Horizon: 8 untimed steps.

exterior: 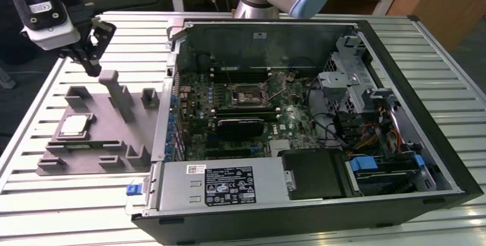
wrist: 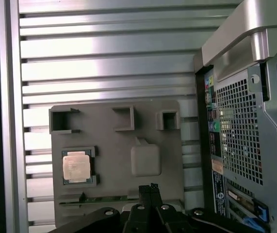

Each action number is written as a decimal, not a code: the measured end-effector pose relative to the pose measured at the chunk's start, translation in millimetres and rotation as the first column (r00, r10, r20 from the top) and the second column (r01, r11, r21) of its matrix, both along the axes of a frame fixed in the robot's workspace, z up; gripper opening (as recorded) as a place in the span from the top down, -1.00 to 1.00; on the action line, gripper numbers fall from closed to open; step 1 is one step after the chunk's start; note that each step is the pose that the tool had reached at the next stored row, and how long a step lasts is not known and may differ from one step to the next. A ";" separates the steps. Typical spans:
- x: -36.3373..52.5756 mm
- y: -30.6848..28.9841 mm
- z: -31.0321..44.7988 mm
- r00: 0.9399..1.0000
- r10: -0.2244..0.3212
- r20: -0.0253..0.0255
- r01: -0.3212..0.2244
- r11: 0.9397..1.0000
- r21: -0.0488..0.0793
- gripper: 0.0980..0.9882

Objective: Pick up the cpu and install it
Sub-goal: 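Reach for the cpu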

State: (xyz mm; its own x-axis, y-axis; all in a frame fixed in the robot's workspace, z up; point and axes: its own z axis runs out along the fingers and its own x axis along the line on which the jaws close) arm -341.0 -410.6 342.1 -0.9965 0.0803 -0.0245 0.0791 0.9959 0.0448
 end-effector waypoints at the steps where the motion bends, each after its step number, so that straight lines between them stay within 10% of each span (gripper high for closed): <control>1: -1.6 0.0 -0.6 1.000 0.000 0.000 0.000 1.000 0.000 0.98; 8: -13.0 0.0 -4.7 1.000 -0.001 0.000 0.001 1.000 0.000 0.98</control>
